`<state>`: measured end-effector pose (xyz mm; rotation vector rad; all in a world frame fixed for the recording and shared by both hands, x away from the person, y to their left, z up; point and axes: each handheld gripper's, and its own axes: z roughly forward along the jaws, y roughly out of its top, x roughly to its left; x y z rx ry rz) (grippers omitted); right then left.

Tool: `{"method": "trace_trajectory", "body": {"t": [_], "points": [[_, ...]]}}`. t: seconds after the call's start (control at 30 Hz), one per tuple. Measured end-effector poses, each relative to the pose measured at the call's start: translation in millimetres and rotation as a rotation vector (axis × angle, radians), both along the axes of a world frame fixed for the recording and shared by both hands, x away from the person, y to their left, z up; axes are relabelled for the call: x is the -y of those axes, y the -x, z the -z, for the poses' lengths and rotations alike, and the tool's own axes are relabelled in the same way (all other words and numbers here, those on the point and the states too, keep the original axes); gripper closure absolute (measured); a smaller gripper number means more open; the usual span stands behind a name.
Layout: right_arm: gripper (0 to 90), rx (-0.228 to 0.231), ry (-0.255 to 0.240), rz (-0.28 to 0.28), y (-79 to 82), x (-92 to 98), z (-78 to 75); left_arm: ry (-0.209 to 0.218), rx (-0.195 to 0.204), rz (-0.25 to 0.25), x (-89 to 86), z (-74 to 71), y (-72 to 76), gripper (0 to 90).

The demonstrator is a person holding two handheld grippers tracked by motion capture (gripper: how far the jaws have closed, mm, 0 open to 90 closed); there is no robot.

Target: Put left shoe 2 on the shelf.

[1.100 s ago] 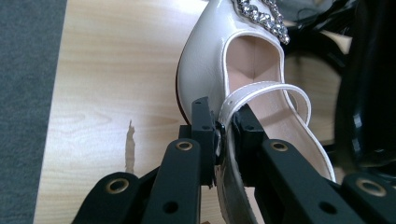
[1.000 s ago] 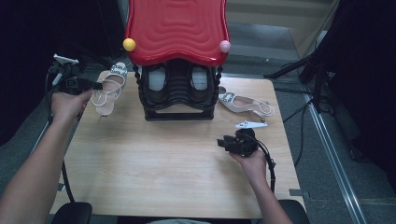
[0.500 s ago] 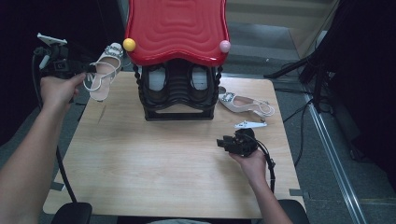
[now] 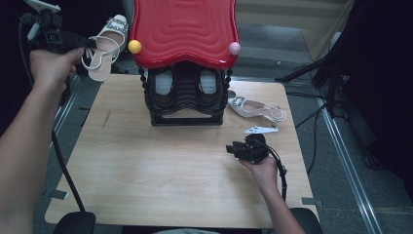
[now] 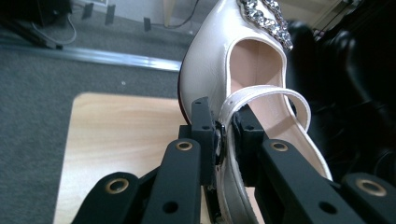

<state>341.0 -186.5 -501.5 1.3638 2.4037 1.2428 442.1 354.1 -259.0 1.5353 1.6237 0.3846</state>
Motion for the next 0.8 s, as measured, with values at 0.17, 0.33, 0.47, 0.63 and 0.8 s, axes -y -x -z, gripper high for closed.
{"method": "trace_trajectory", "body": {"t": [0.17, 0.33, 0.47, 0.63, 0.8], "points": [[61.6, 0.002, -0.003, 0.003, 0.3, 1.2, -0.5, -0.011, 0.028, 0.002, 5.6, -32.6, -1.1, 83.0], [61.5, 0.004, -0.001, 0.002, 0.2, 1.9, 0.0, -0.015, 0.051, 0.006, 11.9, -62.0, -0.1, 82.9], [61.5, 0.001, 0.000, 0.003, 0.4, 1.0, 0.1, -0.019, 0.079, 0.016, 23.3, -87.9, 0.6, 82.9], [61.4, 0.002, 0.000, 0.003, 0.5, 1.6, 0.0, -0.012, 0.117, 0.040, 44.3, -115.2, 1.1, 82.9], [61.4, 0.004, -0.001, 0.004, 0.9, 2.4, -0.3, 0.006, 0.140, 0.075, 69.3, -125.3, -2.4, 82.9]]}}
